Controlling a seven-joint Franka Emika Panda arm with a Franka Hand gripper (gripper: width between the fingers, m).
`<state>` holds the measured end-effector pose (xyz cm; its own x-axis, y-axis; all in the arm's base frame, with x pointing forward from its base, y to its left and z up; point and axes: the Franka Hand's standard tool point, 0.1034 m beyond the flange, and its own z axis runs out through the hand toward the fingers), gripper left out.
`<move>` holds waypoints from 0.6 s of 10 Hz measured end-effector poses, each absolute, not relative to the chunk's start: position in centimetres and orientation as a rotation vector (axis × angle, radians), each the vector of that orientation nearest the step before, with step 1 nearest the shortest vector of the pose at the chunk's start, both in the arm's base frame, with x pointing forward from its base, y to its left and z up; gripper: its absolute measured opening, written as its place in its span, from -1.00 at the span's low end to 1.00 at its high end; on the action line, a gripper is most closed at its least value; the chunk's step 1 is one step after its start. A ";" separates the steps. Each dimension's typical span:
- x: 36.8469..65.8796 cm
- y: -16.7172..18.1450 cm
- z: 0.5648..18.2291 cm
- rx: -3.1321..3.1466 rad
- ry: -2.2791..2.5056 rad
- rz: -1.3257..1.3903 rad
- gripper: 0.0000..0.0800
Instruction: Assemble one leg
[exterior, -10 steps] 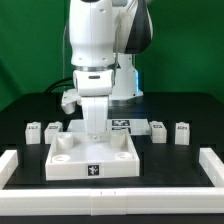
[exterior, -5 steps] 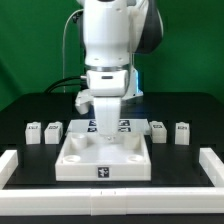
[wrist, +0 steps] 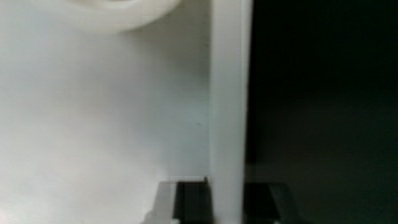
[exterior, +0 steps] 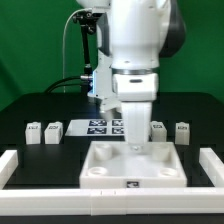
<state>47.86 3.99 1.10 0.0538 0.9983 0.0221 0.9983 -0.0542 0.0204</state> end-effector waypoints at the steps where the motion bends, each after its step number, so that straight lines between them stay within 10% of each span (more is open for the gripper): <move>1: 48.7 5.3 1.1 -2.288 -2.157 -0.064 -0.85; 6: 49.3 7.5 1.1 -2.207 -2.229 -0.030 -0.85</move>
Offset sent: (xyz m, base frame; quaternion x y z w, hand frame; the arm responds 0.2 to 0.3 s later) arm 0.0228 0.0338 -0.0078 -0.0101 -0.0049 -0.0767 0.9970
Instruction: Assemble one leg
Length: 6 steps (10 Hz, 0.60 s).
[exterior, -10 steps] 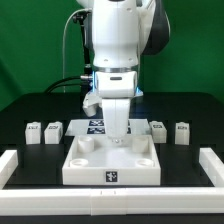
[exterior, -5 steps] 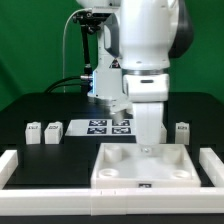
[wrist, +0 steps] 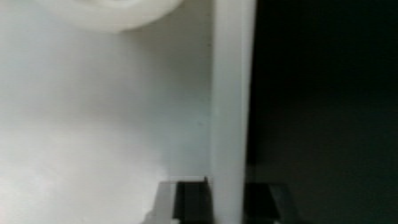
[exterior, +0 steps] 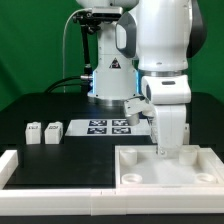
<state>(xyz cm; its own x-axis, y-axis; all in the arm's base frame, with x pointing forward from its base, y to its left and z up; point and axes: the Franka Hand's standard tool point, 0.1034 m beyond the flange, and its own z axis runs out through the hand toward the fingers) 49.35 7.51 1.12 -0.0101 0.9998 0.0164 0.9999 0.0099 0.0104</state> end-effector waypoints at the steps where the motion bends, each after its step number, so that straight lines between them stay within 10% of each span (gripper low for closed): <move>1: 49.3 7.5 1.1 -2.208 -2.229 -0.029 -0.85; 3: 49.3 7.4 1.1 -2.208 -2.228 -0.028 -0.09; 4: 49.3 7.4 1.1 -2.208 -2.228 -0.028 -0.09; 6: 49.3 7.4 1.1 -2.209 -2.227 -0.028 0.55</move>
Offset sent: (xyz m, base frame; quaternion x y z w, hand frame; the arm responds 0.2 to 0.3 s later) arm 0.0000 0.0000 0.0000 0.0000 0.0000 0.0000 1.0000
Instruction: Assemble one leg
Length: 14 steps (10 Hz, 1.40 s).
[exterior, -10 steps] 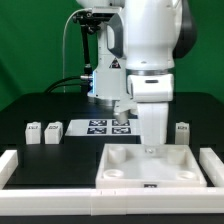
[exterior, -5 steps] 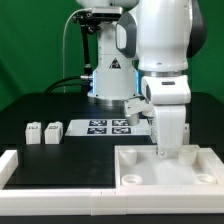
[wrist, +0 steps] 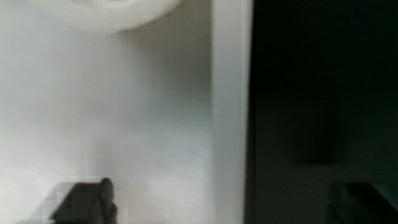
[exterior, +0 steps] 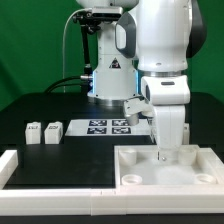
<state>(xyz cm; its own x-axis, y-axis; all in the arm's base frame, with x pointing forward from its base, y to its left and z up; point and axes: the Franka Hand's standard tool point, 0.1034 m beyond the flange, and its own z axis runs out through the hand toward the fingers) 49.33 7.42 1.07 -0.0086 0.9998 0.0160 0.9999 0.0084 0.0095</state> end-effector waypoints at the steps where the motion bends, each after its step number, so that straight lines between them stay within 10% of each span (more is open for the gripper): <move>1: 49.3 7.4 1.1 -2.209 -2.227 -0.028 0.55; 6: 49.3 7.3 1.1 -2.213 -2.224 -0.029 0.62; 11: 45.8 7.2 6.0 -2.413 -2.068 -0.079 0.62; 14: 45.8 7.2 5.9 -2.504 -1.950 -0.081 0.62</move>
Offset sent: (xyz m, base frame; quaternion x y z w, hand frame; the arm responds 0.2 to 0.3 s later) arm 0.0000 0.0000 0.0000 0.0000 0.0000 0.0000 1.0000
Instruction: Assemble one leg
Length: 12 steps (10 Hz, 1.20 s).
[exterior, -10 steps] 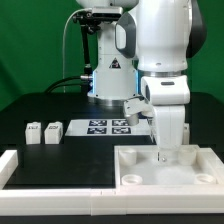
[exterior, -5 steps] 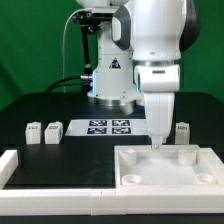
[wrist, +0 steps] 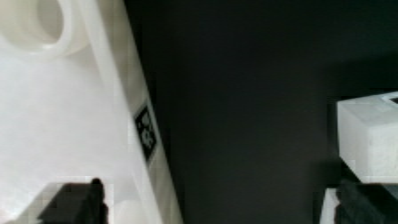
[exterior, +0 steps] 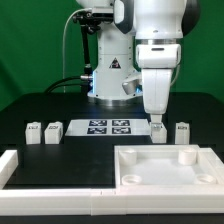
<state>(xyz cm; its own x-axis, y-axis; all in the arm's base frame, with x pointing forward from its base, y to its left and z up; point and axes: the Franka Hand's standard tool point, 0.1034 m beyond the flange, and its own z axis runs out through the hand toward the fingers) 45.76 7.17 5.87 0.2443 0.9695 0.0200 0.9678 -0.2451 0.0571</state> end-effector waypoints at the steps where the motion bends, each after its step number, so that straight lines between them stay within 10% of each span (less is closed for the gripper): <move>1: 45.8 7.2 5.8 2.552 1.782 0.082 0.62; 12: 42.8 13.2 5.4 3.199 -0.358 0.014 0.62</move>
Offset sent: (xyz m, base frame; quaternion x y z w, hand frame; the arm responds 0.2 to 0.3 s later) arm 0.0000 0.0000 0.0000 0.0000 0.0000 0.1790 0.9838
